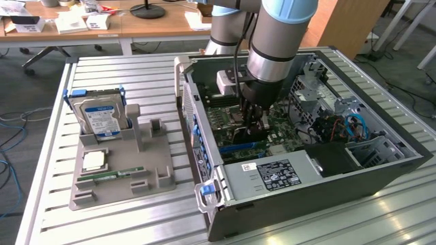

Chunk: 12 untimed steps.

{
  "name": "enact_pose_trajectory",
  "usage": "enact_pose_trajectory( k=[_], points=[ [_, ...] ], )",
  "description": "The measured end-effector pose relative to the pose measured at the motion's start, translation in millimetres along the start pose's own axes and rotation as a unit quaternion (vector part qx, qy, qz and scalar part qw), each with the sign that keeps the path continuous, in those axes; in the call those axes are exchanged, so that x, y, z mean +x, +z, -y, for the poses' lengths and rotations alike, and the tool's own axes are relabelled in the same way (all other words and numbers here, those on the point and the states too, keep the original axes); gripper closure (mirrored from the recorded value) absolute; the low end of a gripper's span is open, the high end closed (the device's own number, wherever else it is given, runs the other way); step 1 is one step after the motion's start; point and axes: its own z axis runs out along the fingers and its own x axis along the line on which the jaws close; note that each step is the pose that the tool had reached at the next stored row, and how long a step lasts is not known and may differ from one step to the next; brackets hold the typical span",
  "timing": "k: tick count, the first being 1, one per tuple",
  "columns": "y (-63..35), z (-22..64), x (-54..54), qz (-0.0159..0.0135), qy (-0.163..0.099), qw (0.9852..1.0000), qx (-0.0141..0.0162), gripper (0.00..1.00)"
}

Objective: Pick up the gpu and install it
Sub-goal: 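Insert the gpu into the slot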

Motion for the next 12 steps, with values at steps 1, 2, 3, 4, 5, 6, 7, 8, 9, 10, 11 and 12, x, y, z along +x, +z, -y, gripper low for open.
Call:
enact_pose_trajectory(
  k=[1, 2, 3, 4, 5, 6, 7, 8, 9, 10, 11, 12],
  points=[
    [0.0, 0.0, 0.0, 0.0, 0.0, 1.0, 0.0, 0.74],
    [0.1, 0.0, 0.0, 0.0, 0.0, 1.0, 0.0, 0.74],
    [0.7, 0.0, -0.1, 0.0002, 0.0, 1.0, 0.0001, 0.74],
    [1.2, 0.1, 0.0, 0.0002, 0.0, 1.0, 0.0001, 0.74],
    [1.6, 0.0, 0.0, 0.0001, 0.0, 1.0, 0.0, 0.74],
    [2.1, 0.0, 0.0, 0.0, 0.0, 1.0, 0.0, 0.74],
    [2.5, 0.0, 0.1, 0.0, 0.0, 1.0, 0.0, 0.74],
    [2.7, 0.0, 0.1, -0.0001, 0.0, 1.0, 0.0, 0.74],
    [3.1, 0.0, 0.1, 0.0, 0.0, 1.0, 0.0, 0.74],
    [3.4, 0.0, 0.1, 0.0, 0.0, 1.0, 0.0, 0.74],
    [3.4, 0.0, 0.1, 0.0001, 0.0, 1.0, 0.0, 0.74],
    [3.6, 0.0, 0.1, 0.0006, 0.0, 1.0, 0.0, 0.74]
  ],
)
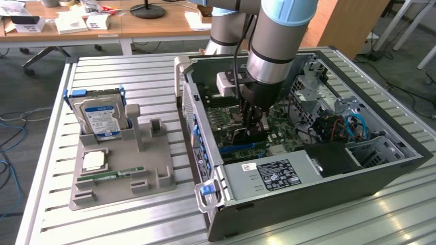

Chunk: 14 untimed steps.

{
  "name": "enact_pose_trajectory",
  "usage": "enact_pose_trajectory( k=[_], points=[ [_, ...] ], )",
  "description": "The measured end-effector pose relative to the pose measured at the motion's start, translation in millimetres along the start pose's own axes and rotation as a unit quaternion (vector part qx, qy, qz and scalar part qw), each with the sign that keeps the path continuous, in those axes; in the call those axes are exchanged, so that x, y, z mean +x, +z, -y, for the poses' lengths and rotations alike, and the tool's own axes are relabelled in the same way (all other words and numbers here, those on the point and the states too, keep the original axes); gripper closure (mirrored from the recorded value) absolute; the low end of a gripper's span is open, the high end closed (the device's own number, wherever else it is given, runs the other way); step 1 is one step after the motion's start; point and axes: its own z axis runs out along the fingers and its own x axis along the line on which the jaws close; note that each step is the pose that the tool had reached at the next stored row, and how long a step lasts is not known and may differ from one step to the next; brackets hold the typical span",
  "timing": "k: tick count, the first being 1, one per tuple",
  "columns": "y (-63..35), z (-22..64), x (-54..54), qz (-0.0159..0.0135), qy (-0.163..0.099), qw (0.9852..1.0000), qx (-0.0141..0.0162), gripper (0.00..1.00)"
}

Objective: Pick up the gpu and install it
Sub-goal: 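Insert the gpu into the slot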

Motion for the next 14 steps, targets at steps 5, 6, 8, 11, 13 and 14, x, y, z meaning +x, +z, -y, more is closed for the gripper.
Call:
enact_pose_trajectory(
  k=[5, 6, 8, 11, 13, 14],
  points=[
    [2.4, 0.0, 0.1, 0.0003, 0.0, 1.0, 0.0, 0.74],
    [3.0, 0.0, 0.1, 0.0003, 0.0, 1.0, 0.0001, 0.74],
    [4.1, 0.0, 0.1, 0.0003, 0.0, 1.0, 0.0, 0.74],
    [4.4, 0.0, 0.2, 0.0002, 0.0, 1.0, 0.0, 0.74],
    [4.5, 0.0, 0.1, 0.0002, 0.0, 1.0, 0.0, 0.74],
    [4.5, 0.0, 0.1, 0.0003, 0.0, 1.0, 0.0, 0.74]
  ],
)
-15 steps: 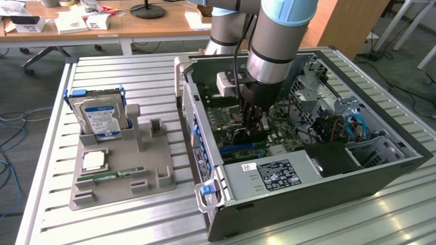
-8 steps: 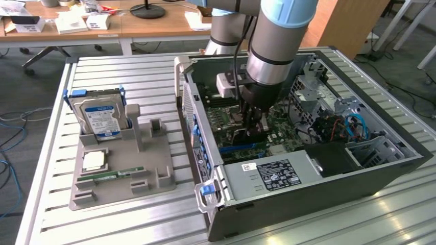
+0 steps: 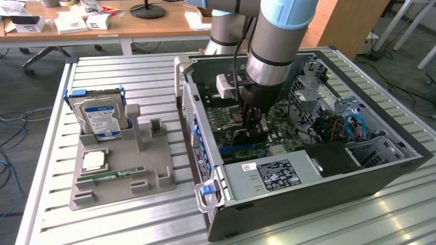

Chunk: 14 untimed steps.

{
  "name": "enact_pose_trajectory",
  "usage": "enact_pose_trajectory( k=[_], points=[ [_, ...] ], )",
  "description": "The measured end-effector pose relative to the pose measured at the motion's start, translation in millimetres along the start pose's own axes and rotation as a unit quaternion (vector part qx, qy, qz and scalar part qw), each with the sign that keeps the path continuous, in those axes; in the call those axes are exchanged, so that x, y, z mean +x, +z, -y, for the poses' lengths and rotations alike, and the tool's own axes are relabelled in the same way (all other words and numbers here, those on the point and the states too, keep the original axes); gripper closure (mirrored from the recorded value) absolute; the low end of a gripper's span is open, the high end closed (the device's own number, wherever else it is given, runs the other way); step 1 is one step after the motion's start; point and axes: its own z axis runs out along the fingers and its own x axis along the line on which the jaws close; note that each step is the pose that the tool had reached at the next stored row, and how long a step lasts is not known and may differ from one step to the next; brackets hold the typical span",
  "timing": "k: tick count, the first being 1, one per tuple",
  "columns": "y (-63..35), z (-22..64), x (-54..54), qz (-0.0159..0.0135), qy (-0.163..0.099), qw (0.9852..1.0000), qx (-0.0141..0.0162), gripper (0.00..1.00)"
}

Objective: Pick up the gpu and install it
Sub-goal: 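Insert the gpu into the slot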

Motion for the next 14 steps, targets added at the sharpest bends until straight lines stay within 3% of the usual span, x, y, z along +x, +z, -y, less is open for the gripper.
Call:
enact_pose_trajectory(
  k=[14],
  points=[
    [1.8, 0.0, -1.1, -0.0002, 0.0, 1.0, 0.0, 0.74]
  ],
)
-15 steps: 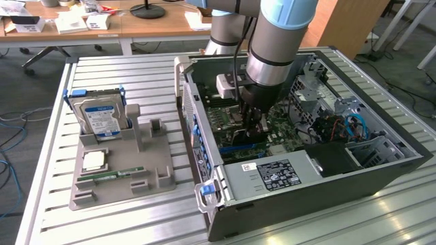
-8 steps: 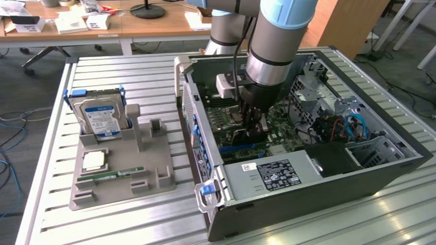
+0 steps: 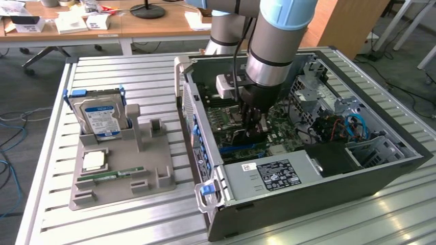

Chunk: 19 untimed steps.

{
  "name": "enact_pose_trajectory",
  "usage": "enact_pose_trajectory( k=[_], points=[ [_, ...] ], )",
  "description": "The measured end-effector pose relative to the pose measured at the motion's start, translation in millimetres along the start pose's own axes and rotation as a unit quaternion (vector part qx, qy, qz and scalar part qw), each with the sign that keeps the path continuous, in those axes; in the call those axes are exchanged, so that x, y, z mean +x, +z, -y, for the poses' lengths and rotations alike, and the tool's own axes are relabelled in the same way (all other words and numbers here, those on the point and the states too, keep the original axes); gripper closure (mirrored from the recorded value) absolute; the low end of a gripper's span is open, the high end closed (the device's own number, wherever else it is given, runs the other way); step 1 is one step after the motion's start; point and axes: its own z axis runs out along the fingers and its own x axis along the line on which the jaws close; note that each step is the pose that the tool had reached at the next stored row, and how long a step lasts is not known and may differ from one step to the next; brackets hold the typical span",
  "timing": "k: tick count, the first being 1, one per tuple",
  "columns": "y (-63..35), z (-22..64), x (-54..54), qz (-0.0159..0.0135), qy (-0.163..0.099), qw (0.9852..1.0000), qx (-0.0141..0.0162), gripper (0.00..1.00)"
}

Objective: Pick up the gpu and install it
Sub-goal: 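Insert the gpu into the slot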

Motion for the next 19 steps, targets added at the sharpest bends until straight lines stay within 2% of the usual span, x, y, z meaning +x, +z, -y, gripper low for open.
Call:
enact_pose_trajectory(
  k=[19],
  points=[
    [1.4, 0.0, 0.0, 0.0, 0.0, 1.0, 0.0, 0.74]
  ],
)
